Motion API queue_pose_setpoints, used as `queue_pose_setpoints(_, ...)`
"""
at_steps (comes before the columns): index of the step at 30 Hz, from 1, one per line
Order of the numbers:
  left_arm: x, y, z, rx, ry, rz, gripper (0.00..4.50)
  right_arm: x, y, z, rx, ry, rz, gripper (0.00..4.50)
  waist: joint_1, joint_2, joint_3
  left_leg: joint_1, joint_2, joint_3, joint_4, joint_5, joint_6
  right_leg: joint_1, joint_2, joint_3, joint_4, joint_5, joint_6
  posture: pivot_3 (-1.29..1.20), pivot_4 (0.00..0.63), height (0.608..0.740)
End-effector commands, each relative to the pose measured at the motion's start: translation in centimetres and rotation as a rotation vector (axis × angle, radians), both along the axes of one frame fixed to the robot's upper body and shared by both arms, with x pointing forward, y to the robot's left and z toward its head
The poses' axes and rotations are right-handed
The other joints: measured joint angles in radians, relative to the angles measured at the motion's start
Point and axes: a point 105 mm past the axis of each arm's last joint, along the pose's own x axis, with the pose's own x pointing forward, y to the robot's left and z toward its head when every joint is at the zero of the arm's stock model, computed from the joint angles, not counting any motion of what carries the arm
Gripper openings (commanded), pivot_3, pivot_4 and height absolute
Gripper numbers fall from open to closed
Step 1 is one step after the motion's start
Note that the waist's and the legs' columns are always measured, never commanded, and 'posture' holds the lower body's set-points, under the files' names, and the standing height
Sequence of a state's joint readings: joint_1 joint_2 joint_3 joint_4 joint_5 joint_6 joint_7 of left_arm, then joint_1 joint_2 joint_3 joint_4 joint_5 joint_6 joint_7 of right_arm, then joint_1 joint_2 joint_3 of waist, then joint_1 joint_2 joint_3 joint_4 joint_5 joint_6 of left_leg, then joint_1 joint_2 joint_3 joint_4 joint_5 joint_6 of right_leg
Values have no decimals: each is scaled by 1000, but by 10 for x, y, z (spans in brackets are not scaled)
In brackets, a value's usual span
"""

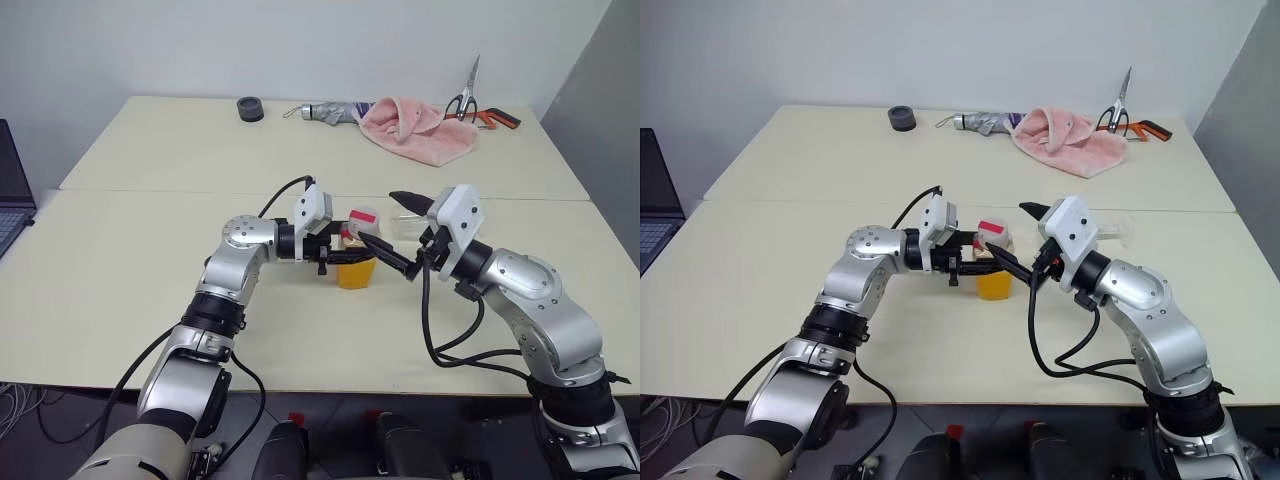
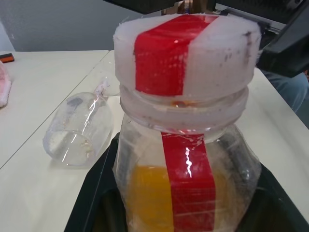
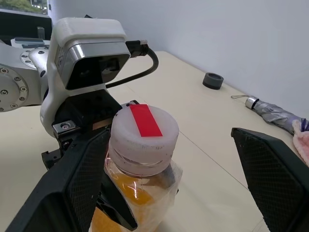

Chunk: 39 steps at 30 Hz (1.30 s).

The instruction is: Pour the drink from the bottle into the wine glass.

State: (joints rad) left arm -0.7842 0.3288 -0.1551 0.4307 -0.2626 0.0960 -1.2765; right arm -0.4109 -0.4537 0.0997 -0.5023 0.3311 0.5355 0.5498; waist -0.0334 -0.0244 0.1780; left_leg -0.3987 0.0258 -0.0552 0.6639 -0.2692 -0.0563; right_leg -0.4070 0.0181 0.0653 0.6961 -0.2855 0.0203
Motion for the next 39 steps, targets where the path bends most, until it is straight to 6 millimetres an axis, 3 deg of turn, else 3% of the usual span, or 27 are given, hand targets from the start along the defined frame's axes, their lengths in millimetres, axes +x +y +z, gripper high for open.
queue_pose_setpoints(1,-2,0,16,-22,-70,-15,1850,-5,-4,12,10,-51,-3,4261,0,0,0,0,0,0,0,0,0,0,0,0,0,0,0,0,150,740)
queue_pose_setpoints(39,-1,3,16,-14,-72,-11,1849,-3,-9,12,-4,-53,-9,4261,0,0,0,0,0,0,0,0,0,0,0,0,0,0,0,0,150,740)
